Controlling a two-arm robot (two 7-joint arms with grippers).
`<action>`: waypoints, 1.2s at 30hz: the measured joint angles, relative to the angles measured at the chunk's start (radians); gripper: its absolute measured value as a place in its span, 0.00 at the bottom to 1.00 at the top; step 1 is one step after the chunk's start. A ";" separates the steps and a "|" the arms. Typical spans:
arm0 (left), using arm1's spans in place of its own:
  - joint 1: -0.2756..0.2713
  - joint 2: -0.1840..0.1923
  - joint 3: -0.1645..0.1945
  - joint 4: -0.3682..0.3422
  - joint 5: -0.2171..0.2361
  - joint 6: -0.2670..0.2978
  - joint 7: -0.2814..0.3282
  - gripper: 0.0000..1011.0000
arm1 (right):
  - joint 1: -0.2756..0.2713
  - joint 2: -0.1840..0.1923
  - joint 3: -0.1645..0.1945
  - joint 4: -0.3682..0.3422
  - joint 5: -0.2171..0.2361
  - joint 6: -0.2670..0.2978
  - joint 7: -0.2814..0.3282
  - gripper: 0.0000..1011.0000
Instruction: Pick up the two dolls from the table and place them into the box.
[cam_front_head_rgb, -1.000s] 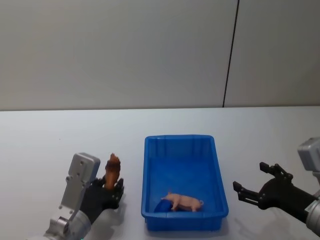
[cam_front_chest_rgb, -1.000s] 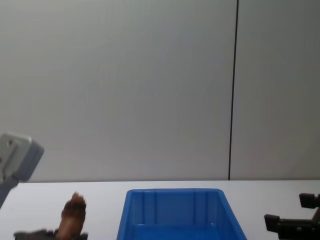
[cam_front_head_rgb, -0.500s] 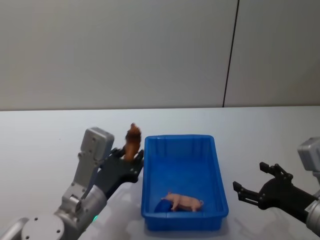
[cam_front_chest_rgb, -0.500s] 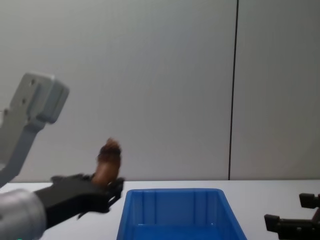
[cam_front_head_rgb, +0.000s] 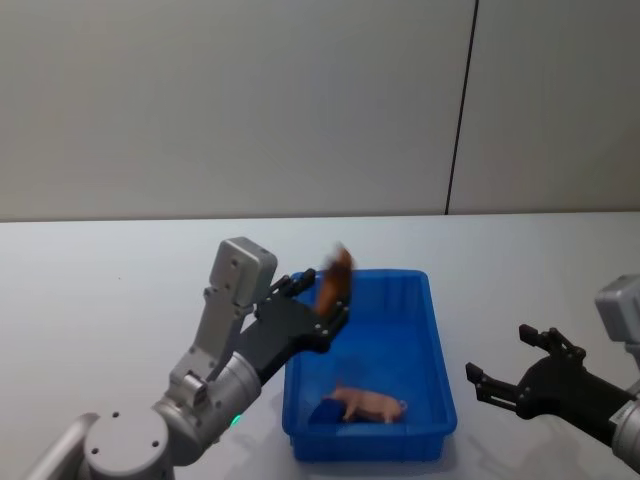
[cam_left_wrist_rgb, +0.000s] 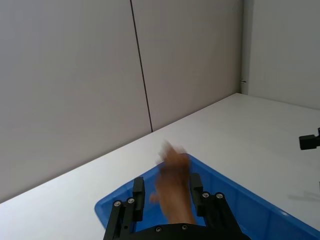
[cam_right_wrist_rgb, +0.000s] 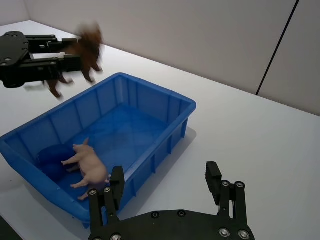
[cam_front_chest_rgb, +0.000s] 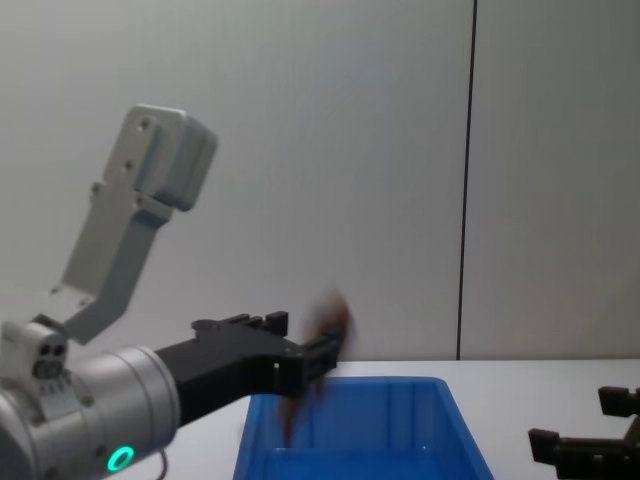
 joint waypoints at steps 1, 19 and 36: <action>-0.002 -0.003 0.001 0.003 0.002 -0.002 -0.005 0.55 | 0.000 0.000 0.000 0.000 0.000 0.000 0.000 0.99; -0.018 -0.026 0.010 0.026 0.030 -0.051 -0.019 0.99 | 0.000 0.000 0.000 0.000 0.000 0.000 0.000 0.99; 0.038 0.049 -0.037 -0.071 0.061 -0.070 0.089 0.99 | 0.000 0.000 0.000 0.000 0.000 0.000 0.000 0.99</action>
